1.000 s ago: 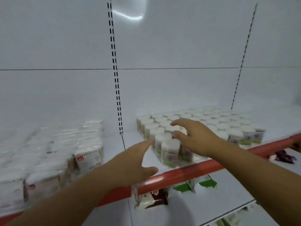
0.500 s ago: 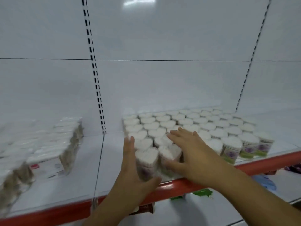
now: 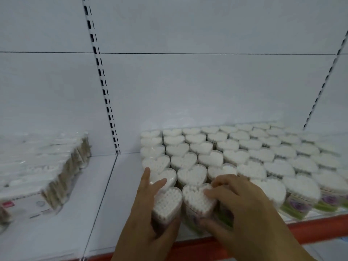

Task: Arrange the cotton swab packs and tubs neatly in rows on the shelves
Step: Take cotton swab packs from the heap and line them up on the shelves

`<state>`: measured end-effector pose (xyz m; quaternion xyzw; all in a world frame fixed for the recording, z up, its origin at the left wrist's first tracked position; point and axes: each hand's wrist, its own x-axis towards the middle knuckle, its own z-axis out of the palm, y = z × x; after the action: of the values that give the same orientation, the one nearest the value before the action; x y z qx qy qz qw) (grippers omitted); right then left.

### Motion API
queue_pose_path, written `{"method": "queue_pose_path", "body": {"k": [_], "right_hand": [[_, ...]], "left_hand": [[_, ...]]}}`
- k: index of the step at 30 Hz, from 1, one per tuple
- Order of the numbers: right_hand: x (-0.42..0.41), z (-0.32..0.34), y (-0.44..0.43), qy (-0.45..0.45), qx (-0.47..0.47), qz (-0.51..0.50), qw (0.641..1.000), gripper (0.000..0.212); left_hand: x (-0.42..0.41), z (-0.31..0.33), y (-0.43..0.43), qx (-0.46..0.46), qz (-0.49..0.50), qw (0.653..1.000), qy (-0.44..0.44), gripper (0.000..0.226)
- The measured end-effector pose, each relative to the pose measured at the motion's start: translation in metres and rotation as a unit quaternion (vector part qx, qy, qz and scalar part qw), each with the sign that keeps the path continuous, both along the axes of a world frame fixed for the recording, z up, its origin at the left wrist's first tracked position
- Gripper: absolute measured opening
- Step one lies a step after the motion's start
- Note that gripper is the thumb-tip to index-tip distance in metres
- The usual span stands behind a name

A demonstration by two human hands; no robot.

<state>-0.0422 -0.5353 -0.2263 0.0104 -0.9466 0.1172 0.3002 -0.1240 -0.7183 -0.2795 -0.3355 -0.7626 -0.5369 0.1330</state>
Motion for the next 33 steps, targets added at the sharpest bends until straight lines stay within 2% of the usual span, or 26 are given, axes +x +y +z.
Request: {"method": "queue_pose_path", "body": {"k": [4,8,9,12,13,16,20,23,25,30,33], "right_hand": [[-0.001,-0.002,0.010,0.002,0.023,0.030,0.999,0.047],[-0.001,-0.003,0.017,-0.002,0.056,0.066,0.996,0.051],[-0.001,-0.003,0.019,0.004,0.056,0.076,0.996,0.051],[-0.005,0.001,0.020,0.046,0.035,0.077,0.995,0.054],[-0.007,0.005,0.016,0.059,0.036,0.068,0.995,0.057],[-0.025,0.010,-0.015,0.069,0.107,0.076,0.989,0.070],[-0.054,-0.007,-0.048,0.003,0.180,0.092,0.979,0.091],[-0.063,-0.010,-0.051,-0.061,0.161,0.086,0.981,0.101],[-0.065,-0.012,-0.049,-0.051,0.168,0.086,0.981,0.098],[-0.068,-0.021,-0.051,0.013,0.181,0.057,0.982,0.072],[-0.068,-0.023,-0.052,0.015,0.185,0.046,0.982,0.061]], "left_hand": [[0.006,0.002,0.000,0.022,-0.004,0.999,-0.027,0.059],[0.004,0.004,-0.005,-0.007,0.016,0.998,-0.064,0.096],[-0.003,0.006,-0.006,0.010,0.023,0.995,-0.094,0.093],[-0.034,0.016,-0.009,0.167,0.072,0.954,-0.238,0.043],[-0.044,0.023,-0.010,0.180,0.065,0.943,-0.271,0.036],[-0.083,0.043,-0.005,0.217,0.037,0.918,-0.330,0.051],[-0.135,0.042,0.009,0.201,0.008,0.900,-0.387,0.067],[-0.150,0.045,0.031,0.215,-0.001,0.876,-0.432,0.054],[-0.153,0.039,0.040,0.221,-0.036,0.869,-0.441,0.051],[-0.162,0.028,0.047,0.269,-0.069,0.847,-0.453,0.055],[-0.167,0.023,0.048,0.272,-0.084,0.849,-0.446,0.046]]}}
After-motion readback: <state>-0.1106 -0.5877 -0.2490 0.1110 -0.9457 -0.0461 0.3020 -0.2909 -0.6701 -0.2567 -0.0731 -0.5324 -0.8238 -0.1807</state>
